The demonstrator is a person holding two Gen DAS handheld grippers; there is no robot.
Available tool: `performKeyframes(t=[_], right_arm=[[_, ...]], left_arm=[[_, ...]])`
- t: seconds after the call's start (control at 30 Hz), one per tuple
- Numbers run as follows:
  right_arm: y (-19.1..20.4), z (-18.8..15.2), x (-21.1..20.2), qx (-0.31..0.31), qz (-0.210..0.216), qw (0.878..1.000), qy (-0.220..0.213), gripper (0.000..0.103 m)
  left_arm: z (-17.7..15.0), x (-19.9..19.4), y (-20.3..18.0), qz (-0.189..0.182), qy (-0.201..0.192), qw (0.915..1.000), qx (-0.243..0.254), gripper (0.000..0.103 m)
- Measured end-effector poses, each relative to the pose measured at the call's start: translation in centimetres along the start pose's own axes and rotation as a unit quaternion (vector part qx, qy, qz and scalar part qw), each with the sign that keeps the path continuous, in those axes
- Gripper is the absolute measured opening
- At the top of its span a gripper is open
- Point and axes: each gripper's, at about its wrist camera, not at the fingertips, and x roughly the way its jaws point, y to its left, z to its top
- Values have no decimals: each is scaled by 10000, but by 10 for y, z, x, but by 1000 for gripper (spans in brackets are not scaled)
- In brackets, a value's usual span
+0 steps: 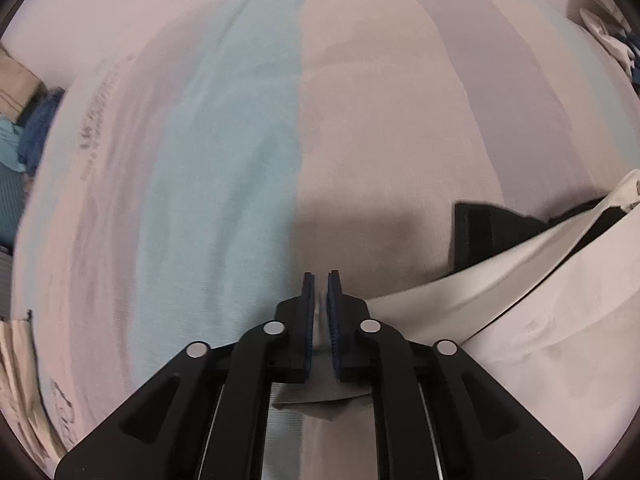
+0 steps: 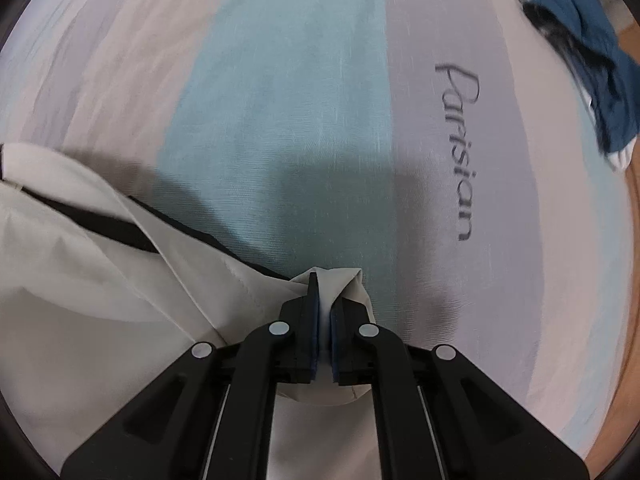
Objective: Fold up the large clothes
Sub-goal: 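Lower the hem onto the jacket and open both tools, then press and smooth the folded white jacket with both open tools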
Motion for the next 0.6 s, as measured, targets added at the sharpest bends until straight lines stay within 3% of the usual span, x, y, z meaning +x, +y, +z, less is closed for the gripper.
performKeyframes(t=[0.07, 0.1, 0.13, 0.17, 0.23, 0.27, 0.3, 0.4, 0.47, 0.6], right_arm=[[-5, -3, -14, 13, 35, 9998, -188, 6], [-8, -6, -20, 59, 73, 9996, -257, 8], [-12, -8, -27, 116, 113, 9993, -326, 9], [-16, -12, -37, 187, 202, 9988, -417, 16], [-19, -18, -51, 241, 364, 9975, -548, 40], [-19, -22, -63, 260, 423, 9961, -725, 66], [-20, -24, -72, 275, 378, 9950, -878, 83], [-23, -20, -97, 403, 548, 9916, -1101, 84], [-18, -24, -113, 461, 404, 9905, -1231, 84], [9, -24, -140, 292, 515, 9870, -1497, 85]], left_arm=[[0, -14, 5, 46, -144, 9999, -30, 38], [-1, -23, 8, 60, -242, 9997, -31, 61], [-4, -36, 9, 94, -419, 9991, -12, 69], [-5, -45, 8, 103, -493, 9987, 45, 69], [-8, -61, 6, 41, -543, 9984, 179, 70], [-10, -69, 4, 31, -590, 9980, 230, 72], [-12, -77, 2, -3, -626, 9977, 274, 76], [-18, -100, -5, -147, -698, 9969, 322, 79], [-24, -113, -15, -202, -734, 9965, 353, 82], [-24, -136, -39, -506, -856, 9946, 305, 91]])
